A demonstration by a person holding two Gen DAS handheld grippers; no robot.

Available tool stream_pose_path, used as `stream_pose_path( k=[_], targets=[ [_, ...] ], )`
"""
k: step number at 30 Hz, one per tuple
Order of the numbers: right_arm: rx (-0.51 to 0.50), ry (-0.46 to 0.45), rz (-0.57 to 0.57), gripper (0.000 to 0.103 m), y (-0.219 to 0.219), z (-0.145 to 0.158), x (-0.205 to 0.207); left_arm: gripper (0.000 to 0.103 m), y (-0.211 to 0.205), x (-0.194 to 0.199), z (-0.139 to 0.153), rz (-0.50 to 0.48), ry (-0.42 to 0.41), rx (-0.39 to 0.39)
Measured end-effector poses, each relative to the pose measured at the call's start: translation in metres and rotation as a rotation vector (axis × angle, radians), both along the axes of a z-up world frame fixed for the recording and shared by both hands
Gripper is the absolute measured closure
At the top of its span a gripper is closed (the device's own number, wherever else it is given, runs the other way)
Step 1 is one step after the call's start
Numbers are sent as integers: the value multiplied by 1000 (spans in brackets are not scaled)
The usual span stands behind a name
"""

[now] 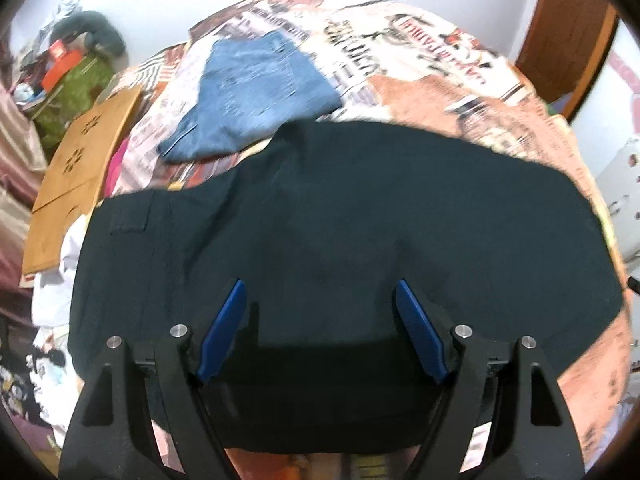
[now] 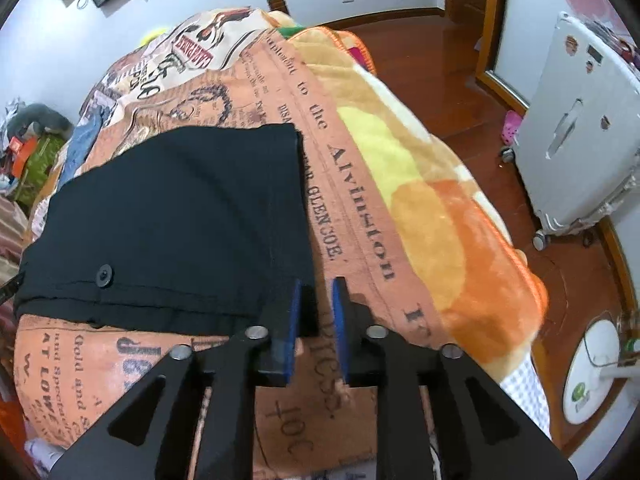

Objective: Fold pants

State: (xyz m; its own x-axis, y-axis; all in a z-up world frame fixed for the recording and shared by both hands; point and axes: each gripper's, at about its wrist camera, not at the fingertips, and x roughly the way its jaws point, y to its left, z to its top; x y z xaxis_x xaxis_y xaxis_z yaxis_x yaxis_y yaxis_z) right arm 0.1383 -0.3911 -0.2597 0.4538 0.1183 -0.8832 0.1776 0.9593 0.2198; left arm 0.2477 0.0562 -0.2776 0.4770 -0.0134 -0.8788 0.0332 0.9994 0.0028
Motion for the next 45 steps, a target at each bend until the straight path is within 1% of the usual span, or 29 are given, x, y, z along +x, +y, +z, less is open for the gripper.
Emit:
stream_pose_path(
  k=[1,2,4,6,8,11,13,15,17,22,23,24,26,27,29,33,35,39,45],
  targets=[
    [14,-14,-16,68,-3,2,-4,26,-5,2,4,-13,-7,-6],
    [25,-25,-30,63,-6,4,-8,26,-10,5,7,-25,-14,-6],
    [55,-39,-60,62,-10,5,-14,26,-26,12,13,-60,-28,5],
    [89,-42,-83,62,-12,4,-16,24,-45,19,12,-103,-23,16],
    [124,-42,-98,62,-13,-1,-16,23,-62,25,6,-142,-4,29],
    [156,-27,-109,62,-11,-11,-12,23,-92,33,-13,-201,56,70],
    [179,-21,-107,62,-10,-16,-11,23,-107,33,-18,-206,40,89],
    [188,-19,-98,62,-8,-20,-10,23,-118,33,-18,-230,48,82],
    [189,-20,-89,62,-6,-23,-9,23,-127,35,-19,-251,69,39],
    [211,-32,-60,59,-1,-26,-4,21,-145,38,-22,-273,81,43],
    [208,-34,-46,59,2,-27,-3,19,-148,39,-23,-274,85,39],
    [202,-36,-40,59,4,-28,-2,17,-151,40,-24,-275,89,37],
    [210,-42,-28,68,5,-29,0,17,-156,41,-25,-281,89,41],
    [209,-42,-30,69,5,-30,0,17,-158,41,-25,-287,87,47],
    [202,-45,-31,77,5,-31,1,17,-159,41,-26,-292,85,51],
    [180,-59,-19,85,7,-29,2,17,-159,41,-26,-289,86,39],
    [171,-72,-15,91,8,-25,2,17,-159,40,-27,-289,85,38],
    [155,-101,-18,94,9,-16,3,17,-157,40,-26,-288,84,34],
    [154,-178,-21,95,12,13,6,17,-150,38,-17,-278,63,3]
  ],
)
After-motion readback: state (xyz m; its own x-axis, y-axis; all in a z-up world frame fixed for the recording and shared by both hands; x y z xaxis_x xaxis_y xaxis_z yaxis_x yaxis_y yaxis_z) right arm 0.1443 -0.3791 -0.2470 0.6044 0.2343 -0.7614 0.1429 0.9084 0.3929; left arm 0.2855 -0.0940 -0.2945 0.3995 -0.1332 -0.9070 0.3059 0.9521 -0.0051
